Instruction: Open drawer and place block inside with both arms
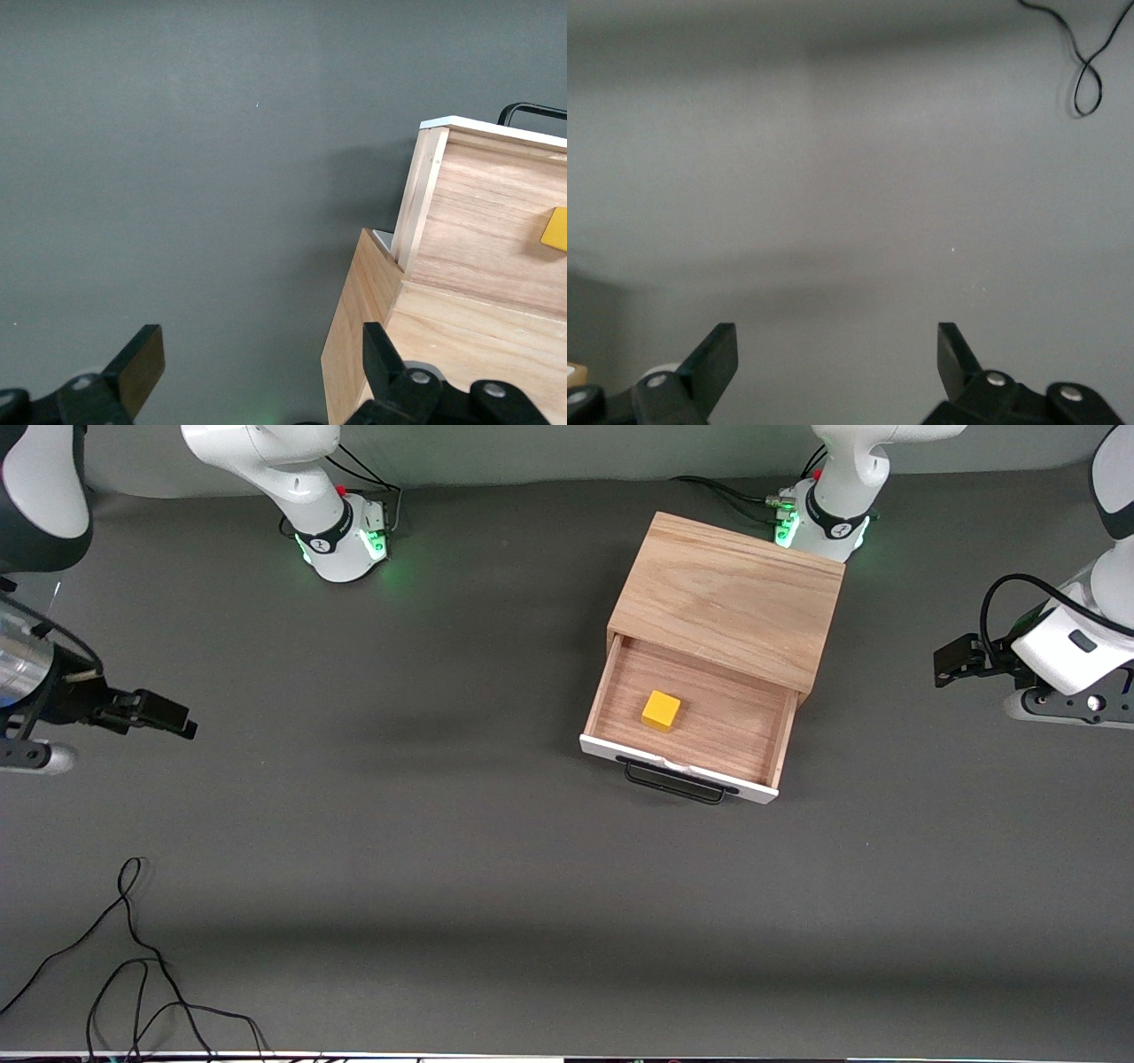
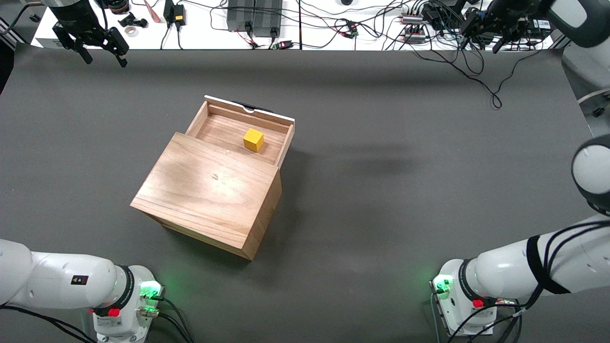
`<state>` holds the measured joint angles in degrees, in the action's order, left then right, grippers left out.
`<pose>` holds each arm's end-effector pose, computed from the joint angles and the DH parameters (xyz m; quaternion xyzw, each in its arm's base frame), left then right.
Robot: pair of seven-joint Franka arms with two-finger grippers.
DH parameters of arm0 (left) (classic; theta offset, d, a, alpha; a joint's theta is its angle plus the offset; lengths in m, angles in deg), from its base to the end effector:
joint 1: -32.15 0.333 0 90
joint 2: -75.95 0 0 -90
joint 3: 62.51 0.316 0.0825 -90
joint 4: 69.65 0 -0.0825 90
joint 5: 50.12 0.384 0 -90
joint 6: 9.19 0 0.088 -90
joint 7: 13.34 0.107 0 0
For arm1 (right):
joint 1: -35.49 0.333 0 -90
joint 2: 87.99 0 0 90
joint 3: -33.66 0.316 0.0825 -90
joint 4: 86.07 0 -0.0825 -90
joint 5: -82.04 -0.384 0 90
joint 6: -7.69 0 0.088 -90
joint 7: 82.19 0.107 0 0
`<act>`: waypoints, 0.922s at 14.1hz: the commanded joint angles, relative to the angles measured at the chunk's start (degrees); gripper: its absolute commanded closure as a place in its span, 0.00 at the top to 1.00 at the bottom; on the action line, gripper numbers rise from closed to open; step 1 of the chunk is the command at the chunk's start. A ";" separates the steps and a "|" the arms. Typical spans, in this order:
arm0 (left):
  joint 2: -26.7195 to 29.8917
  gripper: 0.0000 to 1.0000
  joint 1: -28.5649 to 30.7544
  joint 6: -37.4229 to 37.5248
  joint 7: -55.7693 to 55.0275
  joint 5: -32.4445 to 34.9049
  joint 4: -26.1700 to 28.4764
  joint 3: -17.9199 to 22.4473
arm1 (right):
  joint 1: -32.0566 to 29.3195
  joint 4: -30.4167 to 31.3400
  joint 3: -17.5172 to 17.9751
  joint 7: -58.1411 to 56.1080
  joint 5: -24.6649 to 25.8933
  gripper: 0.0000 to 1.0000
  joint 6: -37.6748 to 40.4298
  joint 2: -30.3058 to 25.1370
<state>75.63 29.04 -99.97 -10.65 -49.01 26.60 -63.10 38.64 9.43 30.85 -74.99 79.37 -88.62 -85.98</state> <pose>0.5509 -0.0336 0.5712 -0.9971 0.0563 0.0504 0.0101 0.5707 0.0083 0.5688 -0.9977 0.0626 0.0119 0.0215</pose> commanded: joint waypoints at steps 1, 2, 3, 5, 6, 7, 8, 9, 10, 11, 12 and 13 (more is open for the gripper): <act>-0.13 1.00 -0.58 0.70 0.04 -0.24 -0.45 0.32 | -1.22 8.73 2.55 1.59 1.79 1.00 -3.36 -6.93; -0.13 1.00 -0.58 0.70 0.04 -0.32 -0.45 0.32 | -1.39 8.39 2.55 1.50 1.88 1.00 -3.36 -6.58; -0.13 1.00 -0.58 0.70 0.04 -0.24 -0.45 0.32 | -1.48 8.04 2.55 1.33 1.88 1.00 -3.36 -6.15; -0.13 1.00 -0.58 0.70 0.04 -0.23 -0.45 0.32 | -1.75 7.68 2.55 0.89 1.97 1.00 -3.36 -5.62; -0.13 1.00 -0.58 0.70 0.04 -0.23 -0.36 0.32 | -1.75 7.51 2.64 0.89 2.58 1.00 -3.53 -5.18; -0.13 1.00 -0.58 0.70 0.04 -0.23 -0.45 0.32 | -1.75 6.64 2.73 0.89 2.76 1.00 -3.53 -4.48; -0.21 1.00 -0.58 0.70 0.04 -0.23 -0.45 0.32 | -1.75 5.58 2.73 0.80 2.76 1.00 -3.53 -3.60; -0.21 1.00 -0.58 0.70 0.04 -0.23 -0.45 0.32 | -1.75 4.44 2.73 0.71 2.76 1.00 -3.45 -2.98; -0.21 1.00 -0.58 0.70 0.04 -0.32 -0.45 0.32 | -1.75 4.34 2.73 0.71 2.76 1.00 -3.44 -2.98; -0.21 1.00 -0.49 0.70 0.04 -0.32 -0.45 0.32 | -1.83 4.43 2.73 0.71 2.58 1.00 -3.36 -2.98; -0.21 1.00 -0.58 0.70 0.04 -0.24 -0.36 0.32 | -1.84 4.43 2.73 0.71 2.58 1.00 -3.36 -2.89; -0.21 1.00 -0.58 0.70 0.04 -0.32 -0.45 0.32 | -1.92 4.34 2.73 0.80 2.58 1.00 -3.36 -2.72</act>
